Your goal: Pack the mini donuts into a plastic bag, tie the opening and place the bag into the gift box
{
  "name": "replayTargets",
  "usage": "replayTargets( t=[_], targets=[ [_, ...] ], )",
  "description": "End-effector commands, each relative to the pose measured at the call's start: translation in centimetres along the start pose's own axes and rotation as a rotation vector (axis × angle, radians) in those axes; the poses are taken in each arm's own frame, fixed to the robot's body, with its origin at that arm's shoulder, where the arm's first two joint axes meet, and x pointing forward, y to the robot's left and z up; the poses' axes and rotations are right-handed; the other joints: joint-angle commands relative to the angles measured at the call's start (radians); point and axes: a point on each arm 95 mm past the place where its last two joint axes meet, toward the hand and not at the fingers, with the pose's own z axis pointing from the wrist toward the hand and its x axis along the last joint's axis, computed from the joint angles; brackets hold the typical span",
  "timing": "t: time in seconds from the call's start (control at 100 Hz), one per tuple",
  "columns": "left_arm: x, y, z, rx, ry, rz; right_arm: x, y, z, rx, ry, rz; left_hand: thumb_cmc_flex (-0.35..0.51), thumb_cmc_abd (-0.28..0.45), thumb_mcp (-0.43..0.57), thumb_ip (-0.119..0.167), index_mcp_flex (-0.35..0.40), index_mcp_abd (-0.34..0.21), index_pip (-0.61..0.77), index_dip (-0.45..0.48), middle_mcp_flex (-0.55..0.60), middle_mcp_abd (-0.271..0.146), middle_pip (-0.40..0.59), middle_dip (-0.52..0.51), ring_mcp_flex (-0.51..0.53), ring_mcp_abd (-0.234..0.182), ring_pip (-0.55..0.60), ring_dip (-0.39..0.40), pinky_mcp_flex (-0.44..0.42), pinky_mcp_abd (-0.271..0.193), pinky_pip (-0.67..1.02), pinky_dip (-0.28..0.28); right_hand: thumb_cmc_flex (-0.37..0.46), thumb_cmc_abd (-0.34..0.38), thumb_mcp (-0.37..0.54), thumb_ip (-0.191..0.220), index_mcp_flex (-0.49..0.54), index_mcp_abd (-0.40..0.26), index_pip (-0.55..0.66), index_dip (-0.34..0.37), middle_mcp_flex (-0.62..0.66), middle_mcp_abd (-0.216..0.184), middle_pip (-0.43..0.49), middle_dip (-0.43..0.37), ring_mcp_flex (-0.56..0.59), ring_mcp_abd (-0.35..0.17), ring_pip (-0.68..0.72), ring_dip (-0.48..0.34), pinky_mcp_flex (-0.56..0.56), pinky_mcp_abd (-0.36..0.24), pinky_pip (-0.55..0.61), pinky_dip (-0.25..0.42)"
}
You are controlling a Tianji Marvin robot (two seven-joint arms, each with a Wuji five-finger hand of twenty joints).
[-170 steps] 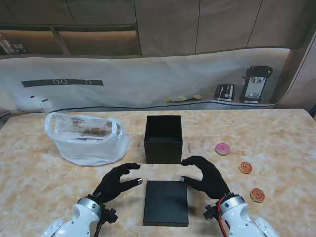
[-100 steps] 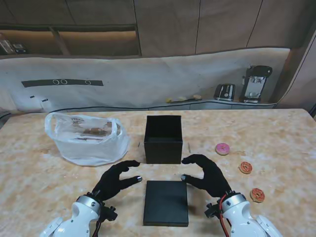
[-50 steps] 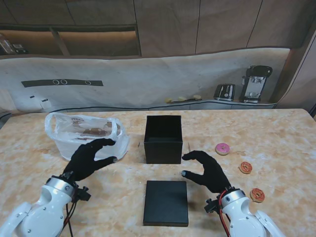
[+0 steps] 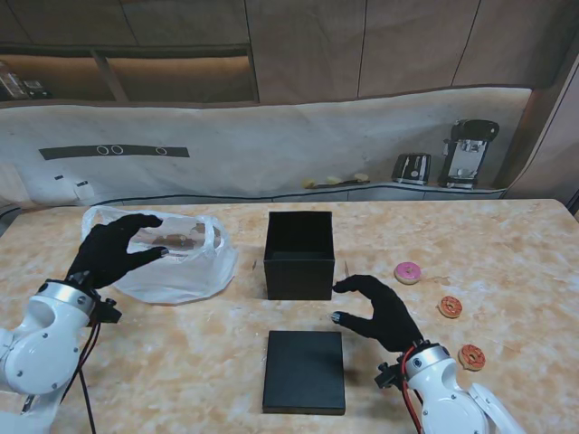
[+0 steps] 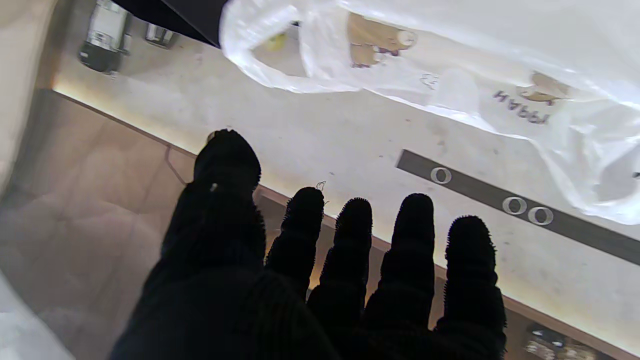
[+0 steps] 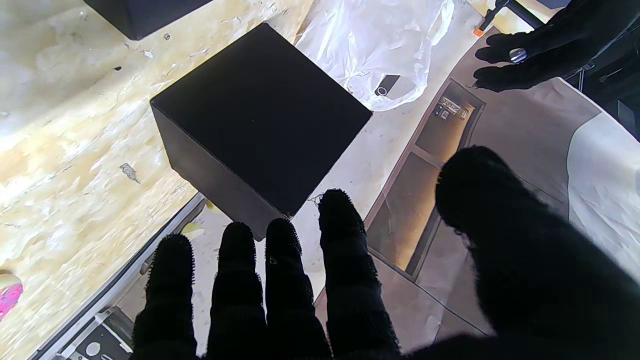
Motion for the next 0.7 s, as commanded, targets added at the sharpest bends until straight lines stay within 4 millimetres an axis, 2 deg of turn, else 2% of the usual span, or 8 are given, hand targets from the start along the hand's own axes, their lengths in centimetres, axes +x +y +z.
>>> replayTargets(
  t=[0.0,0.46,0.69],
  targets=[
    [-1.0,-0.9,0.6,-0.003,-0.036,0.002,0.2,-0.5,-0.1,0.019,0.001,0.003,-0.013,0.006,-0.012,-0.006,0.002,-0.005,0.006,0.018,-0.003,-0.005,-0.008,0.0,-0.007,-0.003,-0.004,0.001,-0.015,0.003,-0.01,0.001,-0.011,0.005,0.009,0.007,0.005,0.002,-0.004,0.006,0.013,-0.001,0.005,0.034,0.012,-0.013,0.004,0.019,-0.006,-0.003,0.013,-0.01],
    [-8.0,-3.5,3.7,-0.044,-0.19,0.258,0.1,-0.4,0.0,0.034,-0.006,-0.015,-0.056,-0.001,-0.022,-0.008,-0.054,-0.004,-0.021,0.013,-0.072,-0.007,-0.023,-0.004,-0.066,-0.019,-0.029,-0.007,-0.047,-0.007,-0.037,-0.011,-0.014,0.006,0.009,0.006,0.005,0.002,-0.006,0.007,0.014,-0.001,0.004,0.034,0.012,-0.013,0.003,0.019,-0.008,-0.003,0.011,-0.011],
    [-10.1,-3.8,5.5,-0.073,-0.231,0.361,0.1,-0.4,0.1,0.041,-0.013,-0.026,-0.09,-0.007,-0.027,-0.009,-0.115,0.002,-0.054,0.0,-0.137,-0.01,-0.037,-0.009,-0.112,-0.028,-0.05,-0.015,-0.071,-0.012,-0.07,-0.021,-0.013,0.005,0.008,0.006,0.004,0.001,-0.007,0.007,0.014,-0.002,0.004,0.034,0.013,-0.013,0.004,0.019,-0.009,-0.003,0.01,-0.011]
  ],
)
